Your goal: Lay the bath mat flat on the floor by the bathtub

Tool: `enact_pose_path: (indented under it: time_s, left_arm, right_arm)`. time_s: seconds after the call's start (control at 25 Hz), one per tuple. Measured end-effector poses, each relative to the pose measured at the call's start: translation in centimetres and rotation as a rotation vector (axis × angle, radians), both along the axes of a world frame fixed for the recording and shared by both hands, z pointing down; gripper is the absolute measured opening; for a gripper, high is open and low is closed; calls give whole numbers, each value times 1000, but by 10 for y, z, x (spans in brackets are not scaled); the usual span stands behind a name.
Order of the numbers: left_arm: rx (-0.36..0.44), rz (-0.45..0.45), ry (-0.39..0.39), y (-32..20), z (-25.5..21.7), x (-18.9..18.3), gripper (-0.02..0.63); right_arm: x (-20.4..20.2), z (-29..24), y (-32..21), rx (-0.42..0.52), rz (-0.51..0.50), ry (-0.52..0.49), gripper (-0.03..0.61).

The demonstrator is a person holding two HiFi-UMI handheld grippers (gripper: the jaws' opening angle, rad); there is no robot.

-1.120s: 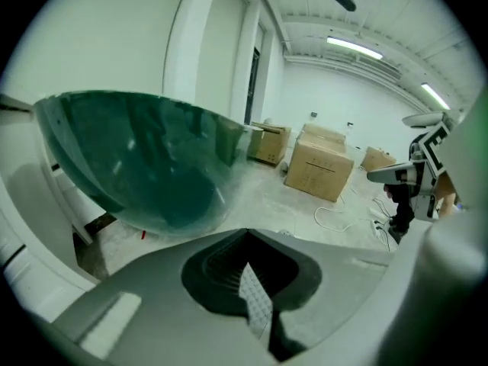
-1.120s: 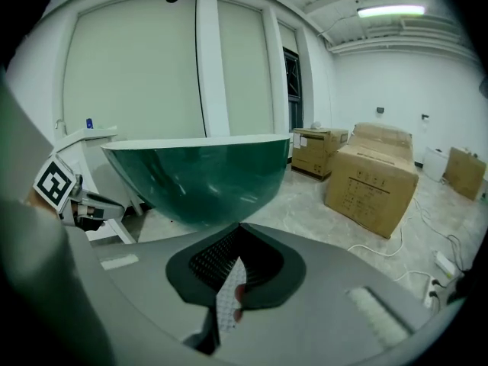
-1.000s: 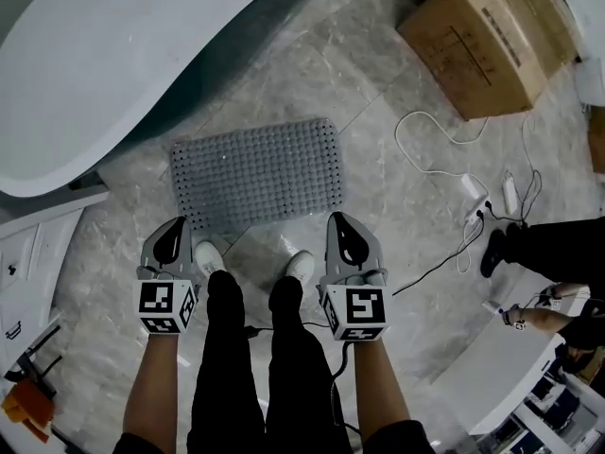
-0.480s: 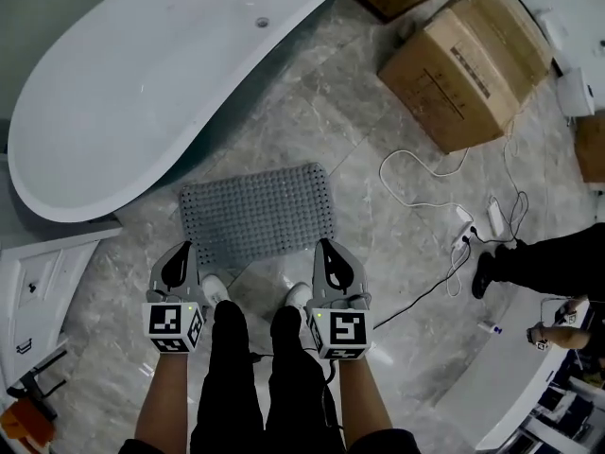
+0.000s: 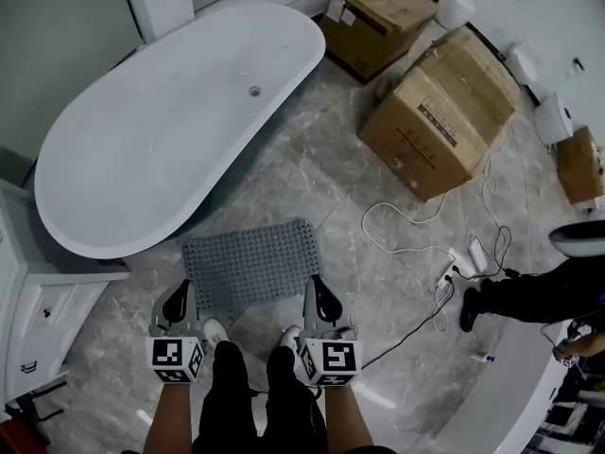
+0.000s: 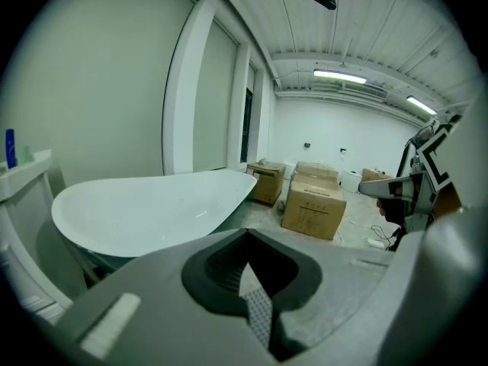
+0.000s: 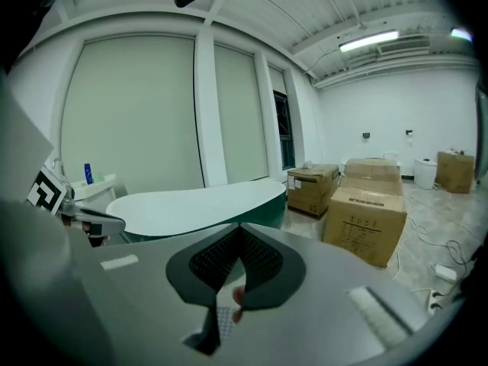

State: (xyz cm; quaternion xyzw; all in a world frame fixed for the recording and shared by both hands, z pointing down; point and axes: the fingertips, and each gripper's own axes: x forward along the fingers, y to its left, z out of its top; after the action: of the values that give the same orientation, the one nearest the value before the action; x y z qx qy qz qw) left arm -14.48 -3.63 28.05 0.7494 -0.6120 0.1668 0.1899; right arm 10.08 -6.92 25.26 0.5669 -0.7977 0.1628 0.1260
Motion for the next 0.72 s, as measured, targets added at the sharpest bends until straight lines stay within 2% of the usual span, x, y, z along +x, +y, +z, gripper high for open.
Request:
enact_pose_path:
  time_s: [0.24, 0.6, 0.72]
  left_arm:
    - [40, 0, -5, 3, -49, 4, 0]
    - [126, -16, 10, 1, -115, 6, 0]
    - [163, -1, -12, -2, -139, 10, 0]
  right_arm:
    - [6, -41, 9, 18, -16, 20, 26]
    - [24, -111, 10, 116, 19, 9, 26]
    - [26, -133, 13, 143, 19, -20, 26]
